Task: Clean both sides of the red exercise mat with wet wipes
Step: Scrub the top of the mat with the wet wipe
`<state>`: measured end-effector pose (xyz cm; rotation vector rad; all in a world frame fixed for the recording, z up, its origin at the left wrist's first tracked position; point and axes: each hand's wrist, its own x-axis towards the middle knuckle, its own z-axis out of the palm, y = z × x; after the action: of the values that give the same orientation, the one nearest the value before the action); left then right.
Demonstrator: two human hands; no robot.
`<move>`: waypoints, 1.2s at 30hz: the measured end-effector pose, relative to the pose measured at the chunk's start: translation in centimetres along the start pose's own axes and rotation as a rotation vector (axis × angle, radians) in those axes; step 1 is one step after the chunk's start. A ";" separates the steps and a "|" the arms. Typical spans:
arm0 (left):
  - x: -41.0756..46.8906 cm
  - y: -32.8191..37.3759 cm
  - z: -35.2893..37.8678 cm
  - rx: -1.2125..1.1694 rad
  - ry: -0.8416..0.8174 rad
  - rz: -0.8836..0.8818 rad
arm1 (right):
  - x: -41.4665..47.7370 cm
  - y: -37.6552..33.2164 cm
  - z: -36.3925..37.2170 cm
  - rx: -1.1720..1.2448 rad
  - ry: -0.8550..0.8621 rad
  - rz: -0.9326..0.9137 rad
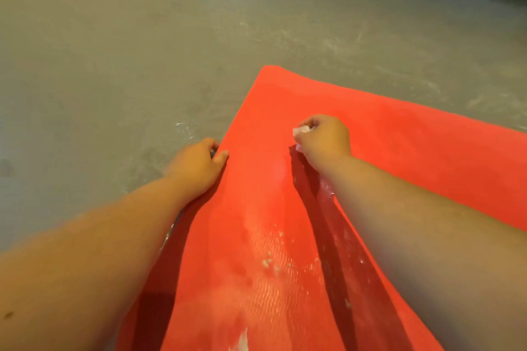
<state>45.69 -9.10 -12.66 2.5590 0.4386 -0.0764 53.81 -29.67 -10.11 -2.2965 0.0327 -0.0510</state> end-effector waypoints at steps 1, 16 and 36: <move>0.5 0.0 0.4 -0.009 0.022 -0.032 | 1.2 -0.5 1.1 -0.009 -0.020 -0.018; 2.9 -3.5 2.6 -0.247 0.283 0.208 | 2.9 0.8 3.4 -0.539 -0.168 -0.506; 2.0 -2.4 2.2 -0.150 0.296 0.153 | 3.0 -2.1 7.6 -0.556 -0.104 -0.754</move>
<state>46.91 -7.71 -16.00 2.4518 0.3417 0.3805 57.17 -22.73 -13.50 -2.7206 -0.9821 -0.3451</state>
